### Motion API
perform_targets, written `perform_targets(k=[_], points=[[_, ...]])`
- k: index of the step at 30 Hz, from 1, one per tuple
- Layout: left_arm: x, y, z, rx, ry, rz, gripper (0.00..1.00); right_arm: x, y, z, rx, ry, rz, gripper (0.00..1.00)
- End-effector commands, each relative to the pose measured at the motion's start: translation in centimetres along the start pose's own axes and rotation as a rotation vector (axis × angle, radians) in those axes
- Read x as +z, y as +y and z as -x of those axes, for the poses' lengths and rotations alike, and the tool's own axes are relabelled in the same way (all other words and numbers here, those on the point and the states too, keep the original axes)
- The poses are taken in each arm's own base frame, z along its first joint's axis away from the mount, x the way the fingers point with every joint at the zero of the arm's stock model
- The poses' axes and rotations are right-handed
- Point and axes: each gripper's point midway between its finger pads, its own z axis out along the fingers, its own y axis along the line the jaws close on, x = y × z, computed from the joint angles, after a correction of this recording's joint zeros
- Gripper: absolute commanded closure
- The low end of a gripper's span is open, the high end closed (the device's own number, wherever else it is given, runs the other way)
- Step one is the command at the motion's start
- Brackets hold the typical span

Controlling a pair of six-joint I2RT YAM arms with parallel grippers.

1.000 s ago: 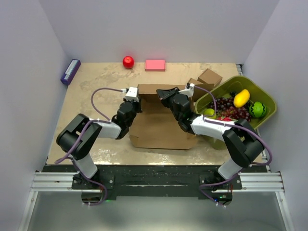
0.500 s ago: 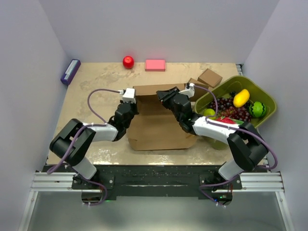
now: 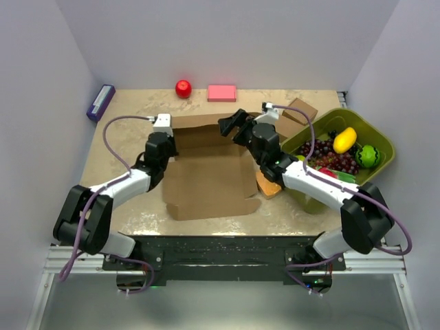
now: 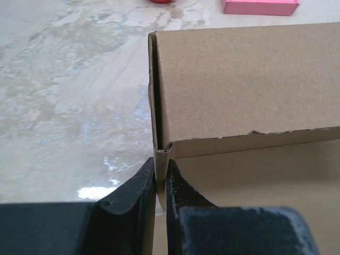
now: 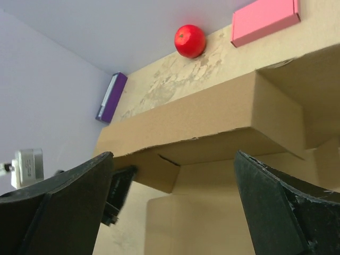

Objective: Fold the paper box

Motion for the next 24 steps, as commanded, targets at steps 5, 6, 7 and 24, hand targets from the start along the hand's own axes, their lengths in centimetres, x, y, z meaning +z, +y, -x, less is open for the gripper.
perform_targets(k=[5, 6, 7, 24], points=[[-0.7, 4.2, 2.2, -0.04, 0.04, 0.029, 1.0, 0.4, -0.8, 3.7, -0.233, 0.047, 0.009, 0.01], [-0.6, 4.5, 2.3, -0.039, 0.042, 0.033, 1.0, 0.2, -2.1, 3.7, -0.24, 0.048, -0.005, 0.01], [-0.5, 4.3, 2.2, -0.028, 0.047, 0.02, 1.0, 0.1, -2.3, 4.1, -0.261, 0.033, 0.008, 0.01], [0.8, 3.1, 1.2, -0.012, 0.078, -0.09, 1.0, 2.5, -12.4, 2.0, -0.473, 0.152, -0.121, 0.01]])
